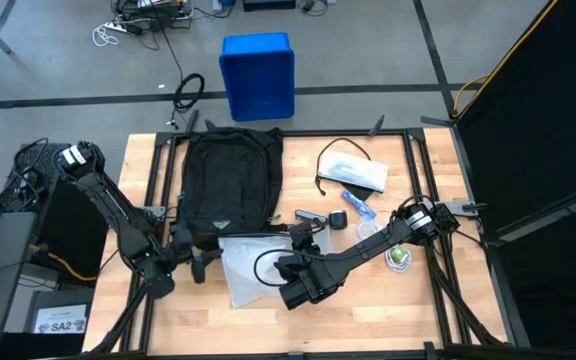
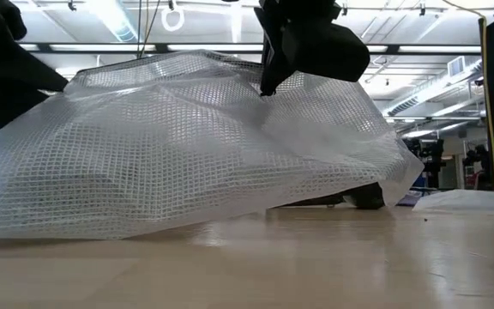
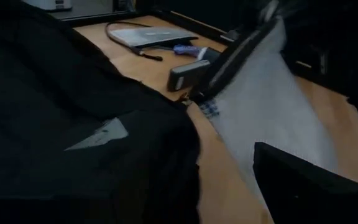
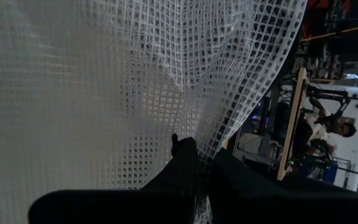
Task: Unpack backpack
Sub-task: Put the mini fan into the zip bag
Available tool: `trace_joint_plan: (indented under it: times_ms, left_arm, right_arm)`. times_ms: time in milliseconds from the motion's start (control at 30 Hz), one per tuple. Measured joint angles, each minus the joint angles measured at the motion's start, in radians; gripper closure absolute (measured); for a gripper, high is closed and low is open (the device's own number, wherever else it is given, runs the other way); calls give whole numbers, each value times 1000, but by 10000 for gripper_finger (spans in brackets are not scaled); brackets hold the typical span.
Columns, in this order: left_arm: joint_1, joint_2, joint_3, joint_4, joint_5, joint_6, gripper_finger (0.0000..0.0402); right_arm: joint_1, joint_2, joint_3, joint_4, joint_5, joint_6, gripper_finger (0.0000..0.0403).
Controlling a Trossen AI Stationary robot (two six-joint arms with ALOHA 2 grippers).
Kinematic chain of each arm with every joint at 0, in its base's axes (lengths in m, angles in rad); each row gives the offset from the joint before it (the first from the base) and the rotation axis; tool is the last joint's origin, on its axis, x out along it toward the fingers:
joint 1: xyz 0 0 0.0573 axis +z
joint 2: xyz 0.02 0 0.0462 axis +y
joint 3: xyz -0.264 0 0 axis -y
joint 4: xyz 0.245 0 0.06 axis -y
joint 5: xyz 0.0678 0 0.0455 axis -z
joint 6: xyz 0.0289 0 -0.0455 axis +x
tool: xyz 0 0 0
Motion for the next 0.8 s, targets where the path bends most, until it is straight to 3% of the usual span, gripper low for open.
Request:
trace_joint_plan:
  times_ms: [133, 300, 467, 667, 800]
  left_arm:
    - [-33, -61, 0, 90, -38, 148, 160]
    - [-46, -213, 0, 322, -66, 539, 160]
    - [-37, -320, 0, 512, 43, 852, 161]
    - [14, -315, -7, 527, 174, 908, 164]
    - [55, -322, -119, 604, 190, 885, 166]
  right_arm:
    - [0, 0, 0, 0, 0, 0, 403]
    - [7, 0, 0, -3, 17, 0, 403]
    - [25, 0, 0, -16, 64, 0, 403]
    - [34, 0, 0, -16, 68, 2, 403]
    - [41, 0, 0, -34, 87, 14, 403]
